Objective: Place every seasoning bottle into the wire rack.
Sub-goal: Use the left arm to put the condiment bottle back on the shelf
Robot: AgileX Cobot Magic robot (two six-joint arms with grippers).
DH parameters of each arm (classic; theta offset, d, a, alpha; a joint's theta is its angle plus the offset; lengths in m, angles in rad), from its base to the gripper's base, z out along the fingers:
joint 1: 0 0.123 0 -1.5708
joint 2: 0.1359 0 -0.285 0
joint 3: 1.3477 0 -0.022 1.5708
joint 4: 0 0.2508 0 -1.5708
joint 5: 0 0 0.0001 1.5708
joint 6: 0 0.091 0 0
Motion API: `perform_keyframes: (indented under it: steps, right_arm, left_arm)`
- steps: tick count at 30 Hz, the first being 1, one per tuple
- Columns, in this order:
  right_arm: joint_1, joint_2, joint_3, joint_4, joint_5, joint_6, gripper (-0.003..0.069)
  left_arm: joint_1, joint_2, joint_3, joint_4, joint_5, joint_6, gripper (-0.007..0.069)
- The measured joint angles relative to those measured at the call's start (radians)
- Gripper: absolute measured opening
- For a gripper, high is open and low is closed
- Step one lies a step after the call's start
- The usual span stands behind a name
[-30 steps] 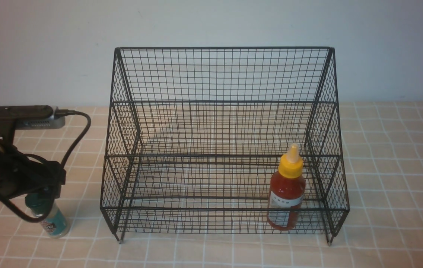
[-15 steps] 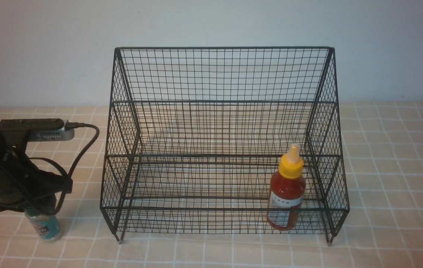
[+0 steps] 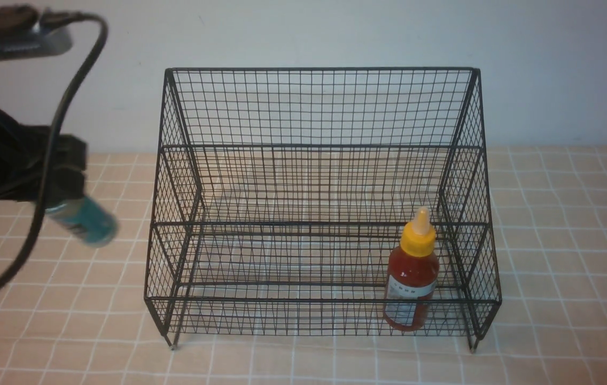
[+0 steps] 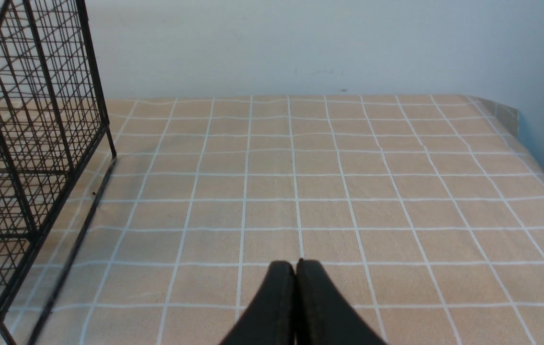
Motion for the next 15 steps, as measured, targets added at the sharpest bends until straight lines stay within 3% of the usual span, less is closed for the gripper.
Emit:
perform_keyframes:
  steps: [7,15]
  right_arm:
    - [0.0,0.0,0.0,0.0,0.0,0.0,-0.0013]
    - [0.0,0.0,0.0,0.0,0.0,0.0,-0.0013]
  left_arm:
    - [-0.215,0.087,0.0,0.001,-0.099,-0.061,0.0333]
    - [-0.261,0.279,0.0,0.011,-0.156,-0.07,0.0333]
